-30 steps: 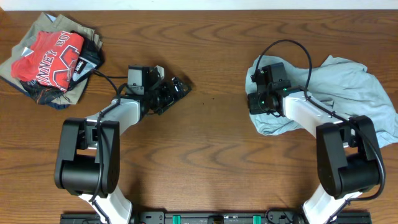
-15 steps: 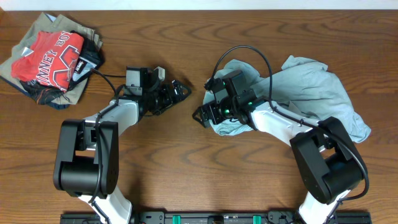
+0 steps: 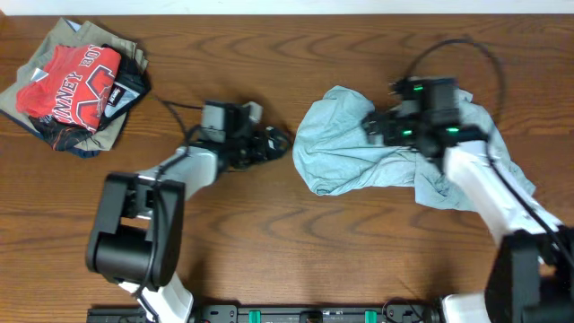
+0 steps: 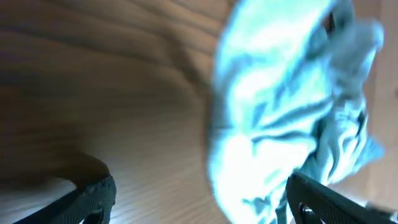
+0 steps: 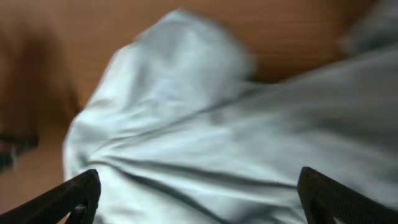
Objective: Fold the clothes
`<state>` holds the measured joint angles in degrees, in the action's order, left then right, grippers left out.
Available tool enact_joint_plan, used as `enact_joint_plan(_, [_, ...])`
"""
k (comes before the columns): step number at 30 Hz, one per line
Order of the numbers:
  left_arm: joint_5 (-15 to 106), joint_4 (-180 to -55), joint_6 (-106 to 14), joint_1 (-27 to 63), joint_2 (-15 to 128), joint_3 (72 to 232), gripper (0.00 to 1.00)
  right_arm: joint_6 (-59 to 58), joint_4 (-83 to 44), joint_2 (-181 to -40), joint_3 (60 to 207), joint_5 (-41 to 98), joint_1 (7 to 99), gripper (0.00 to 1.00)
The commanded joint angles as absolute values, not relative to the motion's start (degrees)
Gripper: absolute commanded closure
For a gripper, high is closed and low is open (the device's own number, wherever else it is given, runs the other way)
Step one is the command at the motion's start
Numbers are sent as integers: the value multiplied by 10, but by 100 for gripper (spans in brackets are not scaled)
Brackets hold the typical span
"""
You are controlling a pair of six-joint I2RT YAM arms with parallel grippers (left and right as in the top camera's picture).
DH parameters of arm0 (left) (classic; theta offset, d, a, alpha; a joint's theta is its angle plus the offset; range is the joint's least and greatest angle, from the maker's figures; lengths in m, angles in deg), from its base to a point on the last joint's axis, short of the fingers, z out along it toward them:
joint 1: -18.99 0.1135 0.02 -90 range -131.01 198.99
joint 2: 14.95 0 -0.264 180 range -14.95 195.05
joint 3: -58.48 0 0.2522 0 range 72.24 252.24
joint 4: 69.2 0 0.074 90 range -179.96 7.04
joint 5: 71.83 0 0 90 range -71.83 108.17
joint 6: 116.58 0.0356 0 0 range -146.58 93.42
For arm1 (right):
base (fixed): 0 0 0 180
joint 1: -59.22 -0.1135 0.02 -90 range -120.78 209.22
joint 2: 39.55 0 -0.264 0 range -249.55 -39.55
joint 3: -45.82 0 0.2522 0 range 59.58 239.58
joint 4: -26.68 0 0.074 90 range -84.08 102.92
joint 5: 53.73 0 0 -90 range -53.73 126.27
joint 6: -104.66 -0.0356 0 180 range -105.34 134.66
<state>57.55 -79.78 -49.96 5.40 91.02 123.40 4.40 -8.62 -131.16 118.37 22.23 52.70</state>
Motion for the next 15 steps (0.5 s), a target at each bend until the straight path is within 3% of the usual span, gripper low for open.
enact_joint_plan(1, [489, -799, -454, -4, 942, 1202, 10, 45, -112, -1299, 1185, 245, 577, 1])
enact_joint_plan(10, [286, -721, -416, -128, 947, 1202, 9, 53, -180, -1298, 1185, 348, 661, 1])
enact_joint_plan(15, [250, -717, -417, -142, 963, 1202, 13, 72, -202, -1298, 1185, 348, 676, 1])
